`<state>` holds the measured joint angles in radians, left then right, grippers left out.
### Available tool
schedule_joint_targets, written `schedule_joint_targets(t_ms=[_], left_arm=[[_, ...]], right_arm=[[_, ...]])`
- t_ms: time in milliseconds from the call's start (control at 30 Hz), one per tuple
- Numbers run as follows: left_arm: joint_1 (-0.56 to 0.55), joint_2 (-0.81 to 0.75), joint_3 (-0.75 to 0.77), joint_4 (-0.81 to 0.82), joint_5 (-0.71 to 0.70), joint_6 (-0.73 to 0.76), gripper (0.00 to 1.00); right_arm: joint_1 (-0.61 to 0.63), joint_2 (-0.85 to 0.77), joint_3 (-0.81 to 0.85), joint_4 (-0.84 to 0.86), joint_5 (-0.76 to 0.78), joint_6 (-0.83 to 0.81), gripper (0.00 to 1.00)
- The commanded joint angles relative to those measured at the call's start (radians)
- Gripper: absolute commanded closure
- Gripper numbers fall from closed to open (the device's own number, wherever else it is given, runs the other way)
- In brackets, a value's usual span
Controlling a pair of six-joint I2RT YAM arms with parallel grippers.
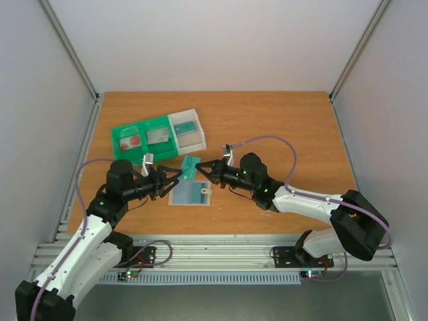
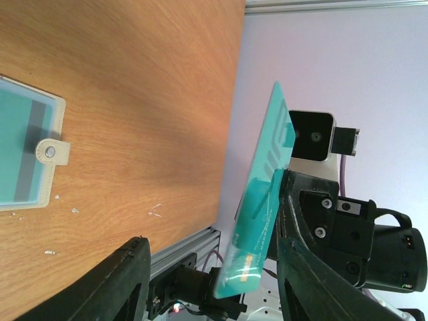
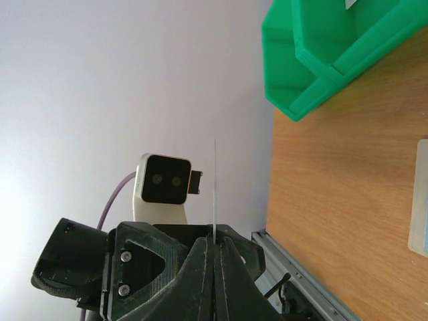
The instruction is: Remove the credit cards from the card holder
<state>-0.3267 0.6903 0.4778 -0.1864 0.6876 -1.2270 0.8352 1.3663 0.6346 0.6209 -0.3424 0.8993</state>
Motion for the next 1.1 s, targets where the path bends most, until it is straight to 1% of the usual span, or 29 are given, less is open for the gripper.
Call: schedule_joint_targets(t_ms=[0, 67, 133, 167, 267, 300, 333, 367, 400, 500, 533, 633, 700, 800, 833, 900, 967, 1067], left_arm=[[-0.005, -0.018, -0.008, 0.024, 0.0, -0.001, 0.47], [-0.005, -0.02, -0.019, 0.071, 0.007, -0.021, 0.5], [-0.006, -0.017, -0.029, 0.121, 0.019, -0.045, 0.6], [-0.006, -0.015, -0.031, 0.146, 0.026, -0.053, 0.66], [-0.006, -0.019, -0.029, 0.209, 0.041, -0.064, 0.93], [-0.007, -0.02, -0.024, 0.219, 0.046, -0.056, 0.99], [-0.006, -0.02, -0.016, 0.219, 0.054, -0.045, 0.99], [-0.006, -0.016, -0.008, 0.217, 0.067, -0.018, 1.0], [-0.007, -0.011, 0.005, 0.208, 0.083, 0.002, 1.0], [-0.007, 0.011, 0.031, 0.191, 0.14, 0.091, 1.0], [-0.007, 0.017, 0.034, 0.192, 0.165, 0.11, 1.0], [-0.006, 0.035, 0.056, 0.193, 0.236, 0.145, 0.99], [-0.006, 0.047, 0.096, 0.113, 0.281, 0.186, 0.99], [-0.006, 0.059, 0.182, -0.07, 0.311, 0.334, 1.0], [-0.006, 0.062, 0.207, -0.117, 0.316, 0.394, 1.0], [-0.006, 0.068, 0.237, -0.163, 0.333, 0.447, 1.0], [-0.006, 0.076, 0.252, -0.178, 0.354, 0.465, 1.0], [-0.006, 0.082, 0.258, -0.164, 0.393, 0.467, 1.0]], right_arm=[[0.013, -0.024, -0.002, 0.024, 0.034, -0.014, 0.99], [0.019, -0.017, 0.006, 0.023, 0.026, -0.016, 0.99], [0.03, -0.007, 0.011, 0.035, 0.021, -0.016, 0.99], [0.036, -0.003, 0.013, 0.039, 0.021, -0.018, 0.99], [0.043, 0.002, 0.014, 0.051, -0.004, -0.04, 0.99], [0.04, -0.004, 0.011, 0.047, -0.024, -0.067, 0.97], [0.034, -0.02, 0.006, 0.027, -0.038, -0.105, 0.93], [0.028, -0.044, -0.001, -0.012, -0.05, -0.147, 0.88], [0.018, -0.076, -0.006, -0.076, -0.061, -0.185, 0.83], [-0.013, -0.185, -0.013, -0.25, -0.087, -0.293, 0.72], [-0.019, -0.225, -0.001, -0.32, -0.089, -0.338, 0.69], [-0.021, -0.324, 0.086, -0.62, -0.069, -0.486, 0.63], [-0.022, -0.345, 0.168, -0.79, -0.072, -0.586, 0.6], [-0.027, -0.331, 0.282, -1.007, -0.09, -0.711, 0.58], [-0.028, -0.32, 0.313, -1.042, -0.115, -0.737, 0.58], [-0.03, -0.298, 0.361, -1.08, -0.183, -0.766, 0.58], [-0.03, -0.281, 0.384, -1.088, -0.246, -0.774, 0.56], [-0.031, -0.261, 0.402, -1.097, -0.29, -0.772, 0.55]])
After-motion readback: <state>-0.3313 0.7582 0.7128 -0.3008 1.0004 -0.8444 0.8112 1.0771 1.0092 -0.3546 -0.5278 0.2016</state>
